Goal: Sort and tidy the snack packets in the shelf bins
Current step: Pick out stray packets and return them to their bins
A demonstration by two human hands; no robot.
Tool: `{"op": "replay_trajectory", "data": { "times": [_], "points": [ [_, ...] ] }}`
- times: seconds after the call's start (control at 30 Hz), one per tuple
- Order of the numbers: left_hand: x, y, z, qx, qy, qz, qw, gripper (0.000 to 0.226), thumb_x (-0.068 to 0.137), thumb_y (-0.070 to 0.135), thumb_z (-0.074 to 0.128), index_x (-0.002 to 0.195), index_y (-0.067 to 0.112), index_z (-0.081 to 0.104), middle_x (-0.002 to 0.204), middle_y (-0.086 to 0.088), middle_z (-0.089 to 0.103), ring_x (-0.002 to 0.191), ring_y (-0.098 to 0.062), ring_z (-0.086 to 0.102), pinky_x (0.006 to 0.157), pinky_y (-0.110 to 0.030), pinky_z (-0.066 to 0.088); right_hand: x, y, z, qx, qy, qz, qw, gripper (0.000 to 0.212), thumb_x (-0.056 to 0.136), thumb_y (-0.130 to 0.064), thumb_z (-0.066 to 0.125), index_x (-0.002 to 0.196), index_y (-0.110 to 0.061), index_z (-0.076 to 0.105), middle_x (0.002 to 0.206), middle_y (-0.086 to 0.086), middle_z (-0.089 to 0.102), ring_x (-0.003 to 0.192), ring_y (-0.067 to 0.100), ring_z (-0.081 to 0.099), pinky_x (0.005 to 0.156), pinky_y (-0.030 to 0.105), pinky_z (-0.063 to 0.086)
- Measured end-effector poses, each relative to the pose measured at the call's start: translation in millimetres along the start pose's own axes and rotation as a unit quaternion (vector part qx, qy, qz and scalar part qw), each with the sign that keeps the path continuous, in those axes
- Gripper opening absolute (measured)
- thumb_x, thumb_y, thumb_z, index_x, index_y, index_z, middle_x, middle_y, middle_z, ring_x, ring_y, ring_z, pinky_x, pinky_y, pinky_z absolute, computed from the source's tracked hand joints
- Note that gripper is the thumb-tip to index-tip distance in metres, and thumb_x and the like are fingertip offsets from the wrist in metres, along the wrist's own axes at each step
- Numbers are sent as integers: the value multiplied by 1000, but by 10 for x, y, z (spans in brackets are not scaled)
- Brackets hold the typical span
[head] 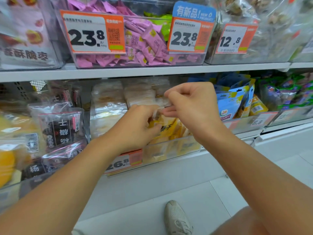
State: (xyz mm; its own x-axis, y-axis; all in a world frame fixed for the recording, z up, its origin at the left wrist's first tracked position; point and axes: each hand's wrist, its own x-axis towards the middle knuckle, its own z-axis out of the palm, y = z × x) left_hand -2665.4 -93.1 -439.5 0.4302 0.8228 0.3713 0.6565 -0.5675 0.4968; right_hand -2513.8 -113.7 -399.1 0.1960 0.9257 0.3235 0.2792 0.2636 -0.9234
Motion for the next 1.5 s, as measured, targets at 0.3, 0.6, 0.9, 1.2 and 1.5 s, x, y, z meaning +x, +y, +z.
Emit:
{"op": "replay_trajectory", "data": {
  "times": [0.3, 0.6, 0.9, 1.2, 1.5],
  "points": [
    [5, -126, 17, 90, -50, -22, 994, 31, 62, 36, 93, 83, 31, 71, 92, 14, 52, 89, -13, 47, 76, -32, 42, 227, 237, -328, -378, -160, -131, 902, 9, 78, -39, 82, 83, -33, 78, 54, -9, 56, 56, 7, 54, 61, 27, 44],
    [-96, -267, -251, 114, -47, -22, 992, 59, 71, 42, 86, 125, 34, 64, 116, 18, 64, 107, -10, 47, 95, -33, 43, 197, 321, 102, -433, -296, -165, 835, 12, 77, -38, 82, 85, -29, 80, 82, -7, 63, 85, 12, 58, 74, 36, 51],
    [7, -300, -120, 101, -10, -26, 995, 13, 94, 27, 63, 105, 33, 66, 95, 15, 59, 97, -13, 47, 82, -32, 43, 299, 402, -17, -345, -270, -174, 882, 33, 86, -51, 69, 80, -20, 78, 82, 0, 67, 78, 12, 60, 72, 35, 49],
    [-10, -288, -172, 67, -3, -62, 996, 14, 89, 33, 72, 80, 33, 61, 86, 15, 62, 92, -11, 51, 88, -35, 43, 397, 364, -136, -408, -260, -130, 866, 9, 89, -29, 73, 96, -26, 79, 84, -12, 71, 77, 0, 62, 64, 7, 39],
    [-149, -326, -225, 67, -11, -56, 996, 17, 86, 31, 75, 77, 36, 61, 91, 15, 60, 96, -13, 54, 93, -42, 46, 370, 260, -32, -452, -242, -204, 834, 8, 89, -28, 72, 94, -27, 78, 87, -5, 73, 83, 14, 66, 79, 33, 53]
  ]
}}
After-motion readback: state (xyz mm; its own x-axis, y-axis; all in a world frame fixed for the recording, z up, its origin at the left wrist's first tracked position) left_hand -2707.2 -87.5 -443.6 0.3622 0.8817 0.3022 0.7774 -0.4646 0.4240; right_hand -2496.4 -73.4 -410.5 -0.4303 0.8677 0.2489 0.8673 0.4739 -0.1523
